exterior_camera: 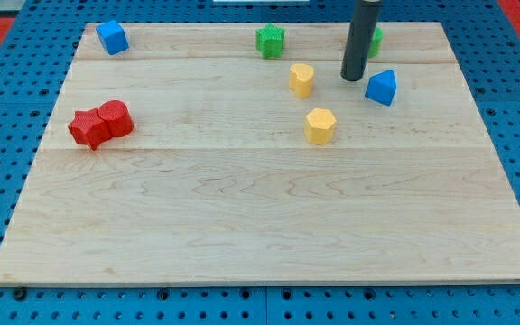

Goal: Push the red blocks to the left side of the board

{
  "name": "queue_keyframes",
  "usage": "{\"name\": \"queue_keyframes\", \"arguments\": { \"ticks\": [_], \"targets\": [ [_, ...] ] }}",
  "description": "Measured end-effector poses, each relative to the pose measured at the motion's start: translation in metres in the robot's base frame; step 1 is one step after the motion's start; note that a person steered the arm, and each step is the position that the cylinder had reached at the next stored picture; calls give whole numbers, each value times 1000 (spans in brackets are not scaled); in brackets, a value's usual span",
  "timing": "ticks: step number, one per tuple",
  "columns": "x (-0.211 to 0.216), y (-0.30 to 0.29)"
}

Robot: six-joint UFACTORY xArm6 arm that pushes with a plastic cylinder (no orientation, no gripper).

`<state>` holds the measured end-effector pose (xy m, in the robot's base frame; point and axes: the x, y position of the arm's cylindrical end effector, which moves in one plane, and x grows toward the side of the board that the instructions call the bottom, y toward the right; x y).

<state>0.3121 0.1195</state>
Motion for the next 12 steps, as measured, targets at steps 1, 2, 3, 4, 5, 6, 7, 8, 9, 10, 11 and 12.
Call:
{"name": "queue_keyframes", "arguments": {
  "ticks": [1, 2, 3, 4, 5, 6, 7, 8, 9, 10, 11, 12],
  "targets": [
    [0, -9],
    [10, -16],
    [27, -43],
    [48, -70],
    [75, -80],
    [77, -91],
    [95, -120],
    [106, -181],
    [101, -251],
    [91, -313],
    [89, -314],
    [83, -310]
  ]
}}
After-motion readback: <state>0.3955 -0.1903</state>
